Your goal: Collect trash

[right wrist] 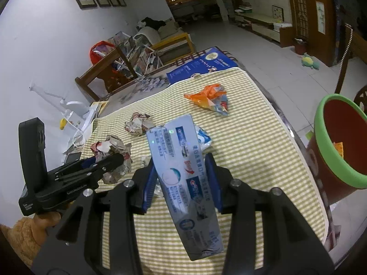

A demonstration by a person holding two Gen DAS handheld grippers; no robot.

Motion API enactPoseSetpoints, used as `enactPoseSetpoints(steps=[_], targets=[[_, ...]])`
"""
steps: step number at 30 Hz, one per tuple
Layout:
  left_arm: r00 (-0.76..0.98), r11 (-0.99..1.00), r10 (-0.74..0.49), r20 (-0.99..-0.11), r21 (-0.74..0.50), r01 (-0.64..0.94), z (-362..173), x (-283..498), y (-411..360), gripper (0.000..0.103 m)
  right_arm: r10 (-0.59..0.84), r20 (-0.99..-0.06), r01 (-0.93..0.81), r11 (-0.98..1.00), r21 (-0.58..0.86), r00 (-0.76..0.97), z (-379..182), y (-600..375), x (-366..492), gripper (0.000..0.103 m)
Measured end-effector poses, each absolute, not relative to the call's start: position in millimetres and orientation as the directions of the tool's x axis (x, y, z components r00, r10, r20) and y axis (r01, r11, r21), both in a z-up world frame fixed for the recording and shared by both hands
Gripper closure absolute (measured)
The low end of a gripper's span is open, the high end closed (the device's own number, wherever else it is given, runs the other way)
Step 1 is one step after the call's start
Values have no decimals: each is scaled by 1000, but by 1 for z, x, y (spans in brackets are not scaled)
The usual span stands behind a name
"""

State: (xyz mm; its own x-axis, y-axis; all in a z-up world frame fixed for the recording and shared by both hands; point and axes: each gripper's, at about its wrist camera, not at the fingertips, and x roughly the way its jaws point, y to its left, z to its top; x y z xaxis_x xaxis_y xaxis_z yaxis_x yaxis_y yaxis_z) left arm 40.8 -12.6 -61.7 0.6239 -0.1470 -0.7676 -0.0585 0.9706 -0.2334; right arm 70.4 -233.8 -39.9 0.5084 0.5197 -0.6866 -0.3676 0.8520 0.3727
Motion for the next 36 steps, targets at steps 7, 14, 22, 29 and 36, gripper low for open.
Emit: enactPoseSetpoints(steps=[7, 14, 22, 29, 36], targets=[[618, 974, -157, -770, -225, -33, -61, 47, -33, 63, 503, -685, -335, 863, 377, 527, -42, -256, 70, 63], [609, 976, -170, -775, -217, -4, -62, 56, -59, 63, 488, -686, -299, 873, 386, 540, -45, -287, 75, 63], [596, 978, -170, -785, -207, 7, -64, 66, -89, 63, 481, -692, -276, 877, 394, 538, -50, -318, 84, 63], [587, 979, -171, -791, -202, 12, -66, 78, -110, 63, 480, -698, -265, 877, 401, 532, -52, -340, 95, 63], [594, 980, -173, -786, -198, 22, -62, 88, -129, 63, 481, -686, -263, 876, 405, 546, -49, -358, 105, 63]])
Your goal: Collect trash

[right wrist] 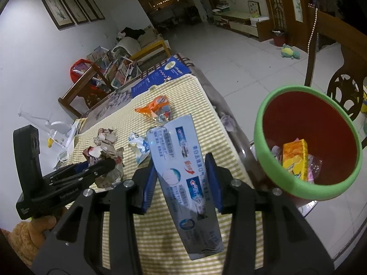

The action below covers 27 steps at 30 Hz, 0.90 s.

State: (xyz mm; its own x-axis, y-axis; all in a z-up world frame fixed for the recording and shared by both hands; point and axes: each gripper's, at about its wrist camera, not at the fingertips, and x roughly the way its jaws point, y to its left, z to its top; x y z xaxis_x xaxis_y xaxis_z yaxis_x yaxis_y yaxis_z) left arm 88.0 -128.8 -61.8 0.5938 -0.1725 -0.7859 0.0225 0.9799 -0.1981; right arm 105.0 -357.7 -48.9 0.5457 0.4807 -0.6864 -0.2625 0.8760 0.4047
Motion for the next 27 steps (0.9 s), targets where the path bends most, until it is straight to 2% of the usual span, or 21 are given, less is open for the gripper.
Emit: enactPoseSetpoints(steps=[11, 27], targets=[[597, 981, -167, -785, -193, 21, -59, 103, -145, 63, 474, -671, -239, 877, 416, 570, -46, -392, 122, 63], [590, 980, -191, -784, -184, 73, -50, 129, -208, 63, 442, -636, -182, 883, 432, 632, -35, -457, 137, 63]])
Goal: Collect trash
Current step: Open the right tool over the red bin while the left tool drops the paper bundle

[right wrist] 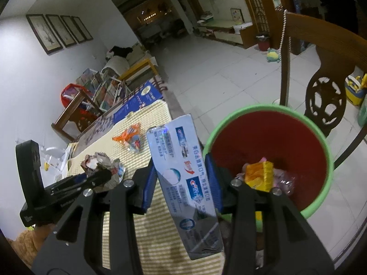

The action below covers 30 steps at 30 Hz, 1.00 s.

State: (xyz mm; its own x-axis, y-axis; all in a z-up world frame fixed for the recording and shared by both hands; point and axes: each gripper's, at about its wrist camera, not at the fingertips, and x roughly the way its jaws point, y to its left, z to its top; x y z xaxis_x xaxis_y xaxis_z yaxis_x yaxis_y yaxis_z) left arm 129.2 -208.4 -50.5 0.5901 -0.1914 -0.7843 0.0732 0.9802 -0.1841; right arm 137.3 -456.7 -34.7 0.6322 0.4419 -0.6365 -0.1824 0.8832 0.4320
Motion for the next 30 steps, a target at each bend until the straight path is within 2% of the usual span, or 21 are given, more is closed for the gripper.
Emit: enactPoseSetpoints(steps=[9, 10, 13, 29, 30], targets=[[583, 979, -203, -787, -176, 103, -47, 137, -243, 63, 328, -603, -116, 925, 362, 727, -18, -506, 162, 62], [580, 978, -210, -787, -180, 110, -47, 138, -248, 63, 302, -609, -104, 935, 339, 733, -20, -509, 165, 60], [578, 974, -228, -784, -187, 131, -45, 143, -262, 63, 254, -625, -71, 950, 303, 738, -27, -519, 168, 43], [518, 890, -423, -743, -235, 390, -34, 193, -386, 63, 160, -679, 128, 927, 354, 716, -63, -592, 117, 43], [512, 887, -427, -745, -236, 397, -35, 194, -390, 59, 157, -680, 134, 925, 355, 716, -62, -594, 115, 43]])
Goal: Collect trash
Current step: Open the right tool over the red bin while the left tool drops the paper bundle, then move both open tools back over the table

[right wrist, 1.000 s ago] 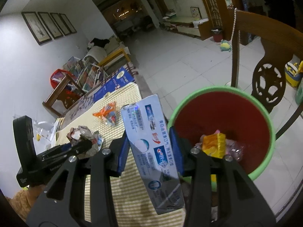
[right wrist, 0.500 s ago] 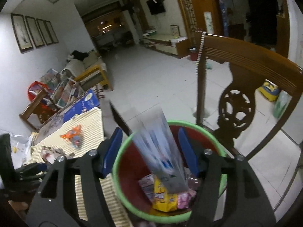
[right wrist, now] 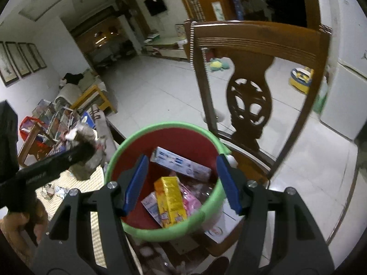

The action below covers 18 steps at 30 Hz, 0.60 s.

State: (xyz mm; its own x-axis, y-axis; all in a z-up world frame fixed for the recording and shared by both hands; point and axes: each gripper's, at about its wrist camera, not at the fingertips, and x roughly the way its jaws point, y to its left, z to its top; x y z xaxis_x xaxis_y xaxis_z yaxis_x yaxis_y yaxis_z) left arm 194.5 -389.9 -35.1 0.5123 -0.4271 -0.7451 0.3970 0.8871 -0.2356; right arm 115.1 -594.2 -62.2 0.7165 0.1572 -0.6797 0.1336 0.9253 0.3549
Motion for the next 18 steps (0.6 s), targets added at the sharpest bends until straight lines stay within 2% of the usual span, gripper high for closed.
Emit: enactPoseSetpoints(steps=[1, 8, 11, 13, 18], targets=[[511, 886, -427, -746, -233, 401, -35, 195, -394, 55, 153, -679, 140, 924, 356, 718, -62, -595, 113, 43], [514, 884, -434, -740, -239, 402, -35, 195, -398, 45, 145, -674, 149, 922, 358, 725, -57, -597, 103, 43], [526, 890, -431, -733, -249, 382, -31, 193, -385, 41, 156, -669, 135, 922, 362, 727, -56, -590, 104, 43], [540, 895, -427, -725, -256, 365, -29, 193, -373, 31, 166, -665, 118, 926, 360, 728, -54, -582, 105, 41], [552, 890, -453, -700, -319, 327, -22, 188, -346, 26, 194, -662, 69, 934, 349, 725, -51, -558, 110, 41]])
